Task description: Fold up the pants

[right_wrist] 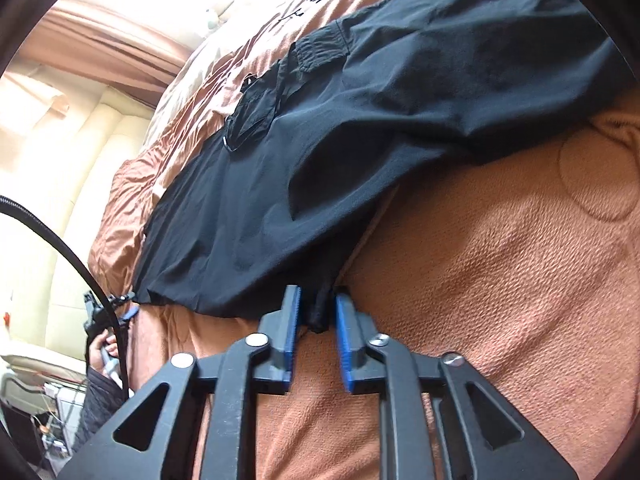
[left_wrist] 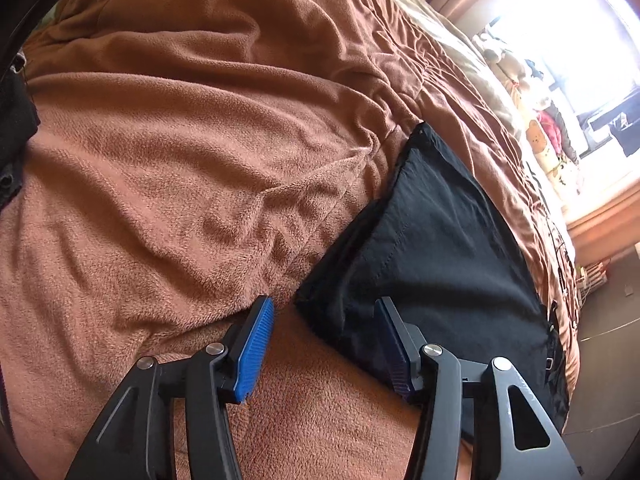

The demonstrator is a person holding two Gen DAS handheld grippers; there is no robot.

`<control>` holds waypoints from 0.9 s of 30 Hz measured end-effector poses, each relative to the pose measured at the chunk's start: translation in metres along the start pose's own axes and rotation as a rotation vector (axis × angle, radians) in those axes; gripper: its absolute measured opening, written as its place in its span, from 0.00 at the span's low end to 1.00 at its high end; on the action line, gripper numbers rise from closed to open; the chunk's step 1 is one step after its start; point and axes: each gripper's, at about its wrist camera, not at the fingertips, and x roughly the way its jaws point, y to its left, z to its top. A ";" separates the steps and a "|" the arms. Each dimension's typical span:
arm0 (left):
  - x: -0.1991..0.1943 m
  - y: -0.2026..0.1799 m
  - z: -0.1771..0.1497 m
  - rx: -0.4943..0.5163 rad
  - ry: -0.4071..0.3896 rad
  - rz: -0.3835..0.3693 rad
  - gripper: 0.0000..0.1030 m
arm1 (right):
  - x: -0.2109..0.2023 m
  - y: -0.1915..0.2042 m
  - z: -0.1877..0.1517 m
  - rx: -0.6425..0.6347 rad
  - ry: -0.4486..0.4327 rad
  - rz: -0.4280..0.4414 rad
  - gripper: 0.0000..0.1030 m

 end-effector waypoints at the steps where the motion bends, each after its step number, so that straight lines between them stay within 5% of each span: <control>1: 0.001 -0.001 0.000 0.008 -0.002 -0.003 0.52 | 0.001 -0.002 0.000 0.013 -0.003 0.014 0.25; 10: 0.011 -0.004 0.002 0.089 -0.016 -0.068 0.45 | 0.019 -0.022 0.005 0.114 -0.025 0.120 0.26; 12: 0.012 -0.004 0.003 0.096 -0.019 -0.071 0.37 | 0.025 -0.028 0.006 0.141 -0.036 0.157 0.26; 14: 0.013 -0.003 0.004 0.096 -0.013 -0.067 0.13 | 0.027 -0.034 0.005 0.166 -0.051 0.194 0.25; 17: 0.008 -0.006 0.004 0.106 -0.028 -0.066 0.11 | 0.029 -0.037 0.002 0.151 -0.062 0.187 0.05; 27: -0.034 -0.022 0.004 0.119 -0.083 -0.075 0.10 | 0.000 -0.023 -0.004 0.069 -0.110 0.186 0.00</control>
